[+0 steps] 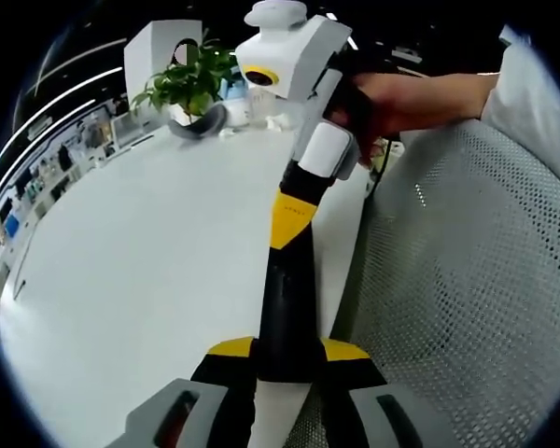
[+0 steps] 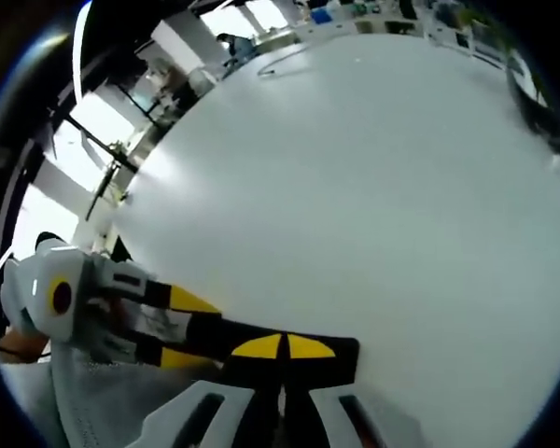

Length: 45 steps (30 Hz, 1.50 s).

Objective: Press the specified remote control buttons in sequence, fully releasing each button before pressing the next.

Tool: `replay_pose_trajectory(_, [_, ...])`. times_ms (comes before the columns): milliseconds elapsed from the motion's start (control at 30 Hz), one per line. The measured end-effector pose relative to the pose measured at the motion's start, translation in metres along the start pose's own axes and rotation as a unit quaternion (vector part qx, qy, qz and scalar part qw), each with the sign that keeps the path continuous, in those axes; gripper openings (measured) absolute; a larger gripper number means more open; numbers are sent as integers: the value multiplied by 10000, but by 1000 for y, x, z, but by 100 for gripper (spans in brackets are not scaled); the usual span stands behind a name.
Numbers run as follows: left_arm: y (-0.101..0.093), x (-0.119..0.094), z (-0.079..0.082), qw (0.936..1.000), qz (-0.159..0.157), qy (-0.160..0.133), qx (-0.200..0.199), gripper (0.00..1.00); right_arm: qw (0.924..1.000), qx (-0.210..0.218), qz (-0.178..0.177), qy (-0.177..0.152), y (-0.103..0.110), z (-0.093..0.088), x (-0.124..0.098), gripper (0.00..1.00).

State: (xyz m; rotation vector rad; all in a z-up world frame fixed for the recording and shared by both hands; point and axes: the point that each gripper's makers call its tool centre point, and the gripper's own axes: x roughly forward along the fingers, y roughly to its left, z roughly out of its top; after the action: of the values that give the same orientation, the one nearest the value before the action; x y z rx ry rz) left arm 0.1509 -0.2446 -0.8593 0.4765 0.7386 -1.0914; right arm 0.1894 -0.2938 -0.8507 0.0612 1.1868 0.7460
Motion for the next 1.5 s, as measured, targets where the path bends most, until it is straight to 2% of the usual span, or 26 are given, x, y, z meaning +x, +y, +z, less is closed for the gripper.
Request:
replay_pose_trajectory(233, [0, 0, 0, 10000, 1, -6, 6, 24, 9994, -319, -134, -8, -1, 0, 1, 0])
replay_pose_trajectory(400, [0, 0, 0, 10000, 2, -7, 9, 24, 9999, -132, -68, -42, -3, 1, 1, 0])
replay_pose_trajectory(567, [0, 1, 0, 10000, 3, -8, 8, 24, 9997, -241, -92, -33, -2, 1, 1, 0])
replay_pose_trajectory(700, [0, 1, 0, 10000, 8, -9, 3, 24, 10000, -75, -23, -2, -2, 2, 0, 0])
replay_pose_trajectory(967, [0, 1, 0, 10000, -6, -19, 19, 24, 10000, -71, -21, 32, -1, 1, 0, 0])
replay_pose_trajectory(1167, [0, 1, 0, 10000, -5, -22, 12, 24, 9997, -139, -21, 197, 2, -3, -1, 0])
replay_pose_trajectory(1500, [0, 0, 0, 10000, -5, -19, 9, 24, 9990, 61, 107, 423, 6, -10, -2, 0])
